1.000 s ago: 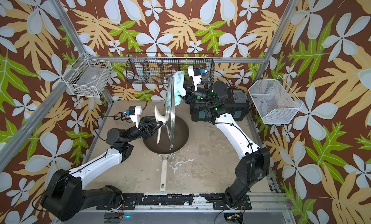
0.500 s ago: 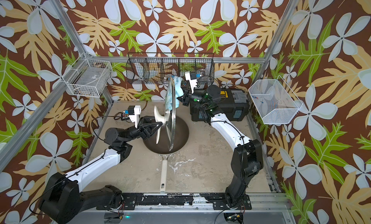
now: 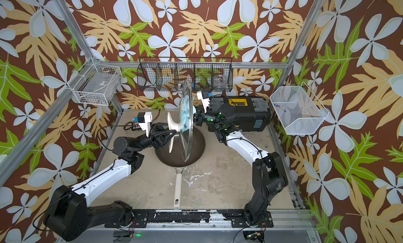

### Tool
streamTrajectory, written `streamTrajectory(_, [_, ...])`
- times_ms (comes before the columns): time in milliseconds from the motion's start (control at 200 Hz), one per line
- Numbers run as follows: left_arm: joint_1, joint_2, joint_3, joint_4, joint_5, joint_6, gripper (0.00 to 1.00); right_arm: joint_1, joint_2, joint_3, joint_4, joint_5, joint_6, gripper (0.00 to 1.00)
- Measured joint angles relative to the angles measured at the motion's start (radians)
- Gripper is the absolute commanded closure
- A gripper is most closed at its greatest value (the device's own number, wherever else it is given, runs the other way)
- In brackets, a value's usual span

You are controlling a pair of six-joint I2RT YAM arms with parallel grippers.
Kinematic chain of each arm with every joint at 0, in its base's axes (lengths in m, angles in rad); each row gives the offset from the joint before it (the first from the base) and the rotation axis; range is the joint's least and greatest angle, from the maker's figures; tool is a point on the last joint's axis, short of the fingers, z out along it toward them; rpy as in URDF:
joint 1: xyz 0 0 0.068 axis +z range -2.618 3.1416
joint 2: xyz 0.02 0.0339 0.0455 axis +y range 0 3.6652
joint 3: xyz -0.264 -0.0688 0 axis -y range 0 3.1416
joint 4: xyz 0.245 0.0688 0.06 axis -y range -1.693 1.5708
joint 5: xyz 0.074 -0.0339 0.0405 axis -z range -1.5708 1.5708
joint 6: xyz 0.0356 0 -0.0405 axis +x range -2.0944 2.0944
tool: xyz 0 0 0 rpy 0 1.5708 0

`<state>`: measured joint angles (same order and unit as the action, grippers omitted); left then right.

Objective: Wipe the pot lid with a cloth
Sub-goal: Wipe the pot lid.

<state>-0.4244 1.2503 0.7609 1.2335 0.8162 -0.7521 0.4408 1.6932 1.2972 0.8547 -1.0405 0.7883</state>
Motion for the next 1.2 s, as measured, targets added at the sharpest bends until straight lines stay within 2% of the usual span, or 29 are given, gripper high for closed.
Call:
streamTrajectory(370, [0.0,0.003,0.02,0.028,0.013,-0.001,1.0,0.048,-0.098,-0.178,0.061,0.016,0.024,1.0])
streamTrajectory(601, [-0.004,0.0,0.02,0.013,0.024,0.023,1.0,0.062,-0.203,-0.29,0.148,-0.034,0.125,1.0])
streamTrajectory(856, [-0.005,-0.005,0.011,-0.002,0.023,0.039,1.0,0.066,-0.323,-0.301,0.169,-0.071,0.171,1.0])
streamTrajectory(1031, [-0.005,-0.005,-0.002,0.0,0.02,0.04,1.0,0.063,-0.378,-0.22,0.001,-0.064,0.061,1.0])
streamTrajectory(1196, [-0.005,-0.007,-0.018,0.007,0.002,0.032,1.0,0.038,-0.364,-0.116,-0.183,-0.029,-0.067,1.0])
